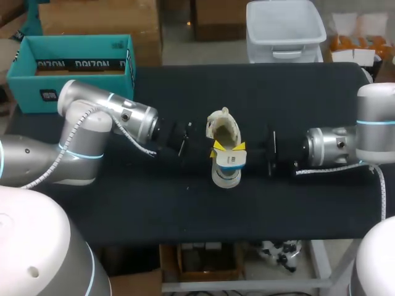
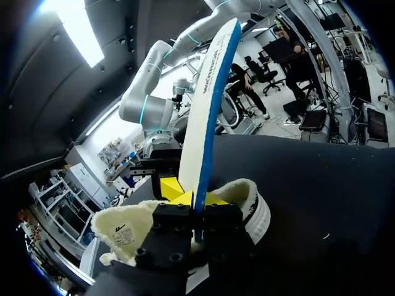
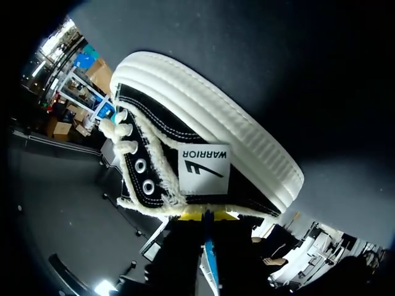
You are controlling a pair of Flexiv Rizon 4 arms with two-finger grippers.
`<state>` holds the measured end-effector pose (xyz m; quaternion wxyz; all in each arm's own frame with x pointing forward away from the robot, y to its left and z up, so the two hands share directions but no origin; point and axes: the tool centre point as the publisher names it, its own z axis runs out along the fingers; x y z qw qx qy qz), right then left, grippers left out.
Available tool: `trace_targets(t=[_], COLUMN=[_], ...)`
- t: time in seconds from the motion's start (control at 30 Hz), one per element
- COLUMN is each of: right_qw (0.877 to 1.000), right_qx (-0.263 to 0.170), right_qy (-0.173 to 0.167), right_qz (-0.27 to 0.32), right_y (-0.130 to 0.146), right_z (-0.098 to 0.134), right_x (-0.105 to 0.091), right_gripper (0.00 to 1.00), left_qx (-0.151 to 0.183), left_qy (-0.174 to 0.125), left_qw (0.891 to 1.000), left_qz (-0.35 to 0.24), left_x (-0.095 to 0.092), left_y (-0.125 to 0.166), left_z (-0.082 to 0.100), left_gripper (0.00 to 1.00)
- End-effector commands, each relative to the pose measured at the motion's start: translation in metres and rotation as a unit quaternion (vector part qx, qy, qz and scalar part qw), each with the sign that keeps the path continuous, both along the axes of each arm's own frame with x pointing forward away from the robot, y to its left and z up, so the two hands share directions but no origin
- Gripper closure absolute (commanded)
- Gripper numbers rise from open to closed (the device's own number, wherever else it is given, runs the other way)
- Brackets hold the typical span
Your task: Open the shoe tongue, take the insole out of the shoe, put the insole back into the shoe, and pack the shoe into the shoebox
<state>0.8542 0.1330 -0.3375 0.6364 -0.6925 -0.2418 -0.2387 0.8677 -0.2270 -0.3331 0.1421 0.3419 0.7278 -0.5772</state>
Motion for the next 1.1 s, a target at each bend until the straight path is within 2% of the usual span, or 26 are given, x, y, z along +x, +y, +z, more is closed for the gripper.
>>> trace_targets(t=[0.03, 0.43, 0.5, 0.53, 0.57, 0.63, 0.7, 0.8, 0.87, 0.93, 1.07, 1.1], right_qw=[1.0, 1.0, 1.0, 1.0, 1.0, 1.0, 1.0, 1.0, 1.0, 1.0, 1.0, 1.0], right_qx=[0.006, -0.005, -0.008, -0.009, -0.012, -0.016, -0.02, -0.022, -0.022, -0.023, -0.022, -0.02], right_qy=[0.0, 0.012, 0.013, 0.014, 0.015, 0.016, 0.016, 0.015, 0.014, 0.013, 0.011, 0.01], right_qz=[0.005, 0.007, 0.006, 0.005, 0.003, 0.001, -0.002, -0.006, -0.008, -0.01, -0.015, -0.015], right_y=[0.002, 0.003, 0.002, 0.002, 0.001, 0.0, -0.001, -0.003, -0.003, -0.003, -0.004, -0.004], right_z=[-0.004, -0.004, -0.002, -0.001, 0.0, 0.003, 0.007, 0.011, 0.012, 0.012, 0.011, 0.011], right_x=[0.005, 0.007, 0.005, 0.003, 0.001, -0.004, -0.01, -0.017, -0.02, -0.023, -0.024, -0.024], right_gripper=[1.0, 1.0, 0.64, 0.38, 0.16, 0.11, 0.15, 0.28, 0.51, 0.6, 0.95, 1.0], left_qx=[0.001, 0.006, 0.006, 0.006, 0.006, 0.006, 0.005, 0.005, 0.004, 0.004, 0.004, 0.004], left_qy=[-0.001, 0.004, 0.005, 0.005, 0.006, 0.006, 0.006, 0.006, 0.006, 0.006, 0.007, 0.007], left_qw=[1.0, 1.0, 1.0, 1.0, 1.0, 1.0, 1.0, 1.0, 1.0, 1.0, 1.0, 1.0], left_qz=[0.0, 0.005, 0.005, 0.005, 0.005, 0.005, 0.005, 0.006, 0.005, 0.005, 0.005, 0.005], left_x=[0.004, 0.011, 0.011, 0.011, 0.011, 0.011, 0.011, 0.012, 0.012, 0.011, 0.011, 0.011], left_y=[-0.003, -0.002, -0.002, -0.002, -0.002, -0.002, -0.002, -0.002, -0.002, -0.002, -0.002, -0.002], left_z=[-0.006, -0.012, -0.013, -0.013, -0.013, -0.013, -0.013, -0.013, -0.013, -0.013, -0.013, -0.013], left_gripper=[1.0, 1.0, 1.0, 1.0, 1.0, 1.0, 1.0, 1.0, 1.0, 1.0, 1.0, 1.0])
